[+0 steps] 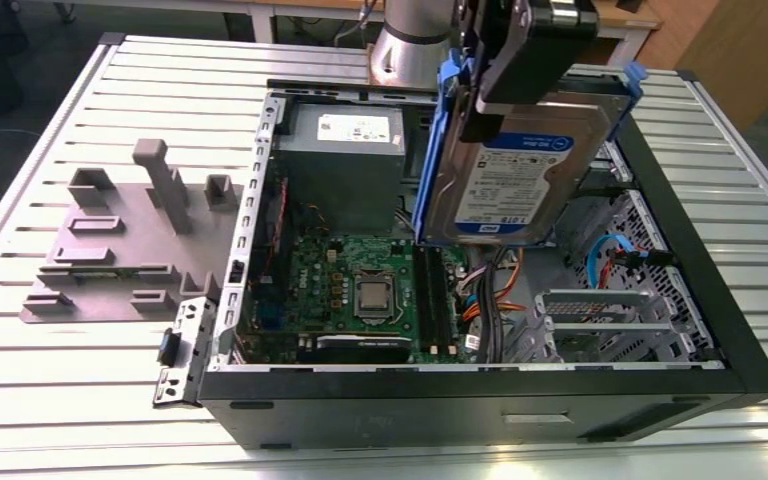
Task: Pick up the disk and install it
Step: 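Insert the disk into the insertion slot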
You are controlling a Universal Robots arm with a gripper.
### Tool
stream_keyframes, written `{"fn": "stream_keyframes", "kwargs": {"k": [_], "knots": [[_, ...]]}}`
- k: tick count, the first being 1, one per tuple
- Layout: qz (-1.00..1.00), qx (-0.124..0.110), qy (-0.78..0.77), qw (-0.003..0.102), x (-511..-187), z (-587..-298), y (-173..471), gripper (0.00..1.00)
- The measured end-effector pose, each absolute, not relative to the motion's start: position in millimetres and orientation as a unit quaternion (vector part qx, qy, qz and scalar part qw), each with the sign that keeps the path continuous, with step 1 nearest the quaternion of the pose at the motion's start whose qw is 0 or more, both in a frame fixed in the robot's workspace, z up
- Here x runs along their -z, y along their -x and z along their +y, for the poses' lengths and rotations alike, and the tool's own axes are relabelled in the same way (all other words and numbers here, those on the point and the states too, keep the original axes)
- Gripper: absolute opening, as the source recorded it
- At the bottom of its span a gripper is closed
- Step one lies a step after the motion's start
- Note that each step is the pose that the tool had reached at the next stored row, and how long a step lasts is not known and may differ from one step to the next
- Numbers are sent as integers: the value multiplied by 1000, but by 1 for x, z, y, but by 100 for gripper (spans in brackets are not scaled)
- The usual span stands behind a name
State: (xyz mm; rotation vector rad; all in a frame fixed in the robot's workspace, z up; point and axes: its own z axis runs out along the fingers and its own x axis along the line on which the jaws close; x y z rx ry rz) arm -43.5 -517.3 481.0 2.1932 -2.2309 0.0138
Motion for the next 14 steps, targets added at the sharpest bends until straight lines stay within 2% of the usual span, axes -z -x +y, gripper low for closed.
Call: {"fn": "stream_keyframes", "kwargs": {"k": [14], "knots": [[-713,-4,-701,7,-479,-528,25,36]]}}
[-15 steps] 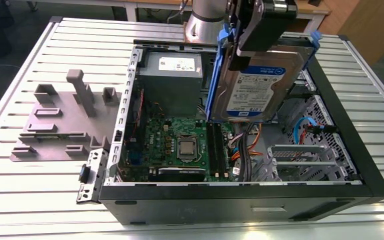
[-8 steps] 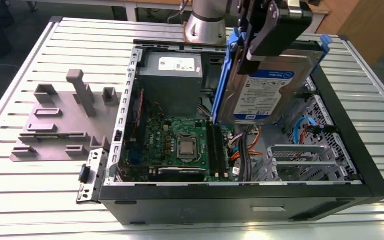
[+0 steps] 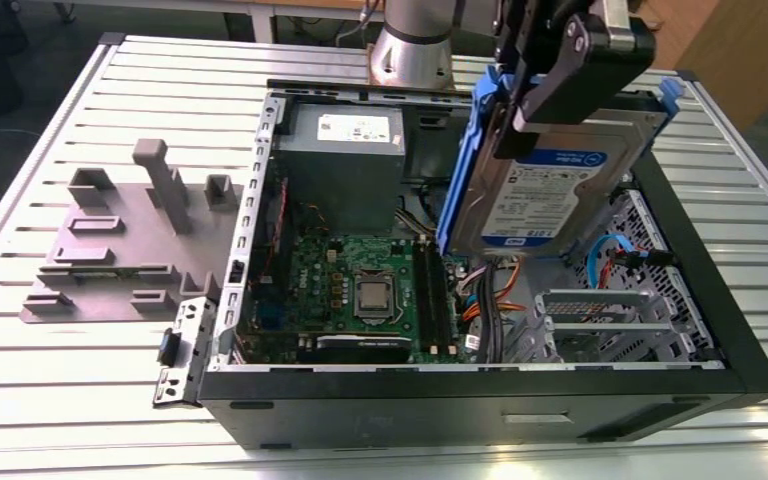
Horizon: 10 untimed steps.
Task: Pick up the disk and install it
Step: 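Insert the disk into the insertion slot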
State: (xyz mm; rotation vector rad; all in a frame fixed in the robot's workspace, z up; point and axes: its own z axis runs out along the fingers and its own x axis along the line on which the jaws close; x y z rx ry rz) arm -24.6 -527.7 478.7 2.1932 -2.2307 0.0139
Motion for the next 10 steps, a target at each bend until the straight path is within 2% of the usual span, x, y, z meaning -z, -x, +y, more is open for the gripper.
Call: {"fn": "stream_keyframes", "kwargs": {"k": [10], "knots": [[-713,-4,-701,7,-476,-537,16,36]]}}
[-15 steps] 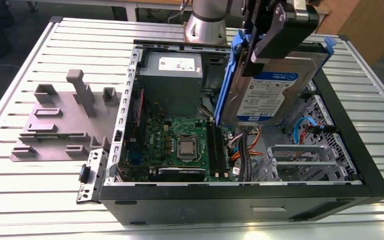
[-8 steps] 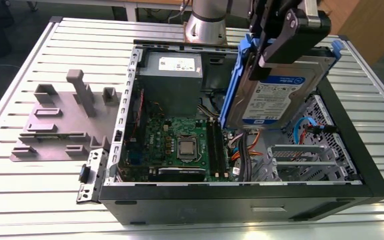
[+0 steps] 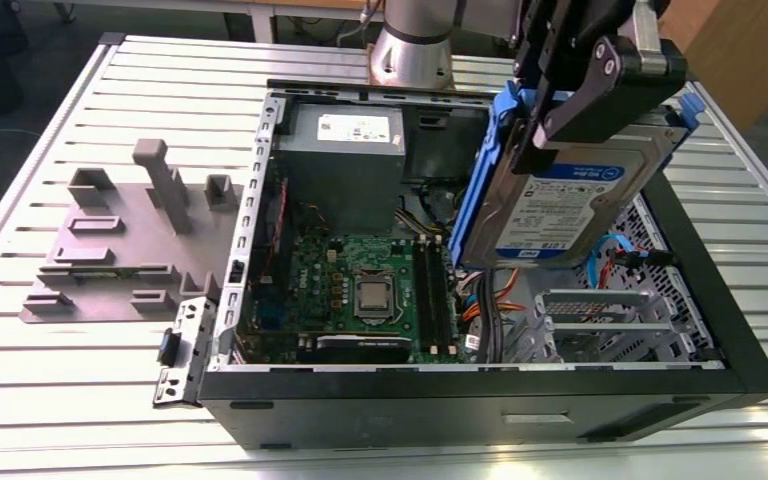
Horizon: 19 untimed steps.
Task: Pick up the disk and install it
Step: 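Insert the disk into the insertion slot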
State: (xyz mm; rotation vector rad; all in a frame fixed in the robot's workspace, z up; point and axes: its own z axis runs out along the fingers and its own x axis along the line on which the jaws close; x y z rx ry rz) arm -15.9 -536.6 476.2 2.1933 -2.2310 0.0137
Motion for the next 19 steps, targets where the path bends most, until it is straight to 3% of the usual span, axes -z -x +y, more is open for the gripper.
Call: {"fn": "stream_keyframes", "kwargs": {"k": [19], "knots": [[-713,-4,-701,7,-475,-540,4,36]]}}
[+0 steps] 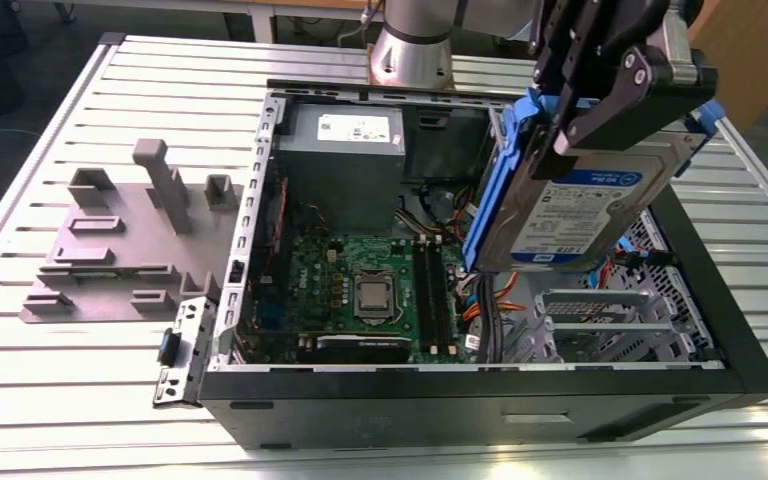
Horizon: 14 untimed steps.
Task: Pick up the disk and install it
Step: 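Insert the disk into the insertion slot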
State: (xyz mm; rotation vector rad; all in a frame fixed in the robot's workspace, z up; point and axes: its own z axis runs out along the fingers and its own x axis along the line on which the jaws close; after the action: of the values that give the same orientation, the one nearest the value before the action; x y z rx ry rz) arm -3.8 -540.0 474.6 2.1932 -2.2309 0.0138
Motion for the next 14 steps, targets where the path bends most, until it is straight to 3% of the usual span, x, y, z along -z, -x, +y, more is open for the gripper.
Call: {"fn": "stream_keyframes", "kwargs": {"k": [14], "knots": [[-713,-4,-701,7,-472,-552,-13,36]]}}
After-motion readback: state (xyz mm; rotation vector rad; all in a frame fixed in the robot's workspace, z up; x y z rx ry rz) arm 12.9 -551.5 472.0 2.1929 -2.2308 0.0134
